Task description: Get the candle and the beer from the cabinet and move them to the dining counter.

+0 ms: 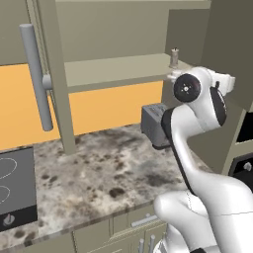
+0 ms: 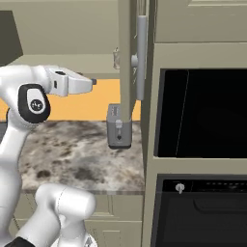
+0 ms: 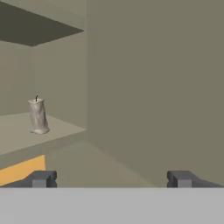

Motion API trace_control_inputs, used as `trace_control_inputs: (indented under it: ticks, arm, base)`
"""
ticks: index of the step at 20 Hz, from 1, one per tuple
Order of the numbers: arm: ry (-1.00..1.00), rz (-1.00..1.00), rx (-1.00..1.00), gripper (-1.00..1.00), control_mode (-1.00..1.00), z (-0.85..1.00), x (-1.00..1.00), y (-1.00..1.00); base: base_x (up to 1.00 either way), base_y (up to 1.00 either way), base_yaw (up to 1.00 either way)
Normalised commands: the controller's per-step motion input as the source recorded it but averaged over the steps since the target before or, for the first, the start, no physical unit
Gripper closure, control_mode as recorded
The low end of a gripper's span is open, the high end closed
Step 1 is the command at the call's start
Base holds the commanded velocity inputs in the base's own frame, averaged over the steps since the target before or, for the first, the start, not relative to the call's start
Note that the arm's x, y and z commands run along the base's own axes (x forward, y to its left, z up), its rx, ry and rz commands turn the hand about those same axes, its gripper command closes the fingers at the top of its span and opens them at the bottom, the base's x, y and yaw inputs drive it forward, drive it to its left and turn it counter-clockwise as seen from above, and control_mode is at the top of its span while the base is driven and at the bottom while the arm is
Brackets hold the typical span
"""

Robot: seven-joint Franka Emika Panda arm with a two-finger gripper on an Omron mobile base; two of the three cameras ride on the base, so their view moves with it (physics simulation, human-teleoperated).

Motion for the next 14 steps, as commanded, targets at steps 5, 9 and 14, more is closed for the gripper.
trace_control_inputs:
  ticks: [5,9,14]
  arm:
    - [0.0,-0.03,-0.01,-1.0,-1.0,0.48,0.04,-0.05]
    - [0.0,-0.01,0.0,-1.0,-1.0,0.0,0.11,0.06]
    - [0.0,0.0,0.0,-1.0,-1.0,0.0,0.05,0.1]
  base:
    - [0.0,0.0,0.0]
    - [0.0,0.0,0.0]
    - [0.0,0.0,0.0]
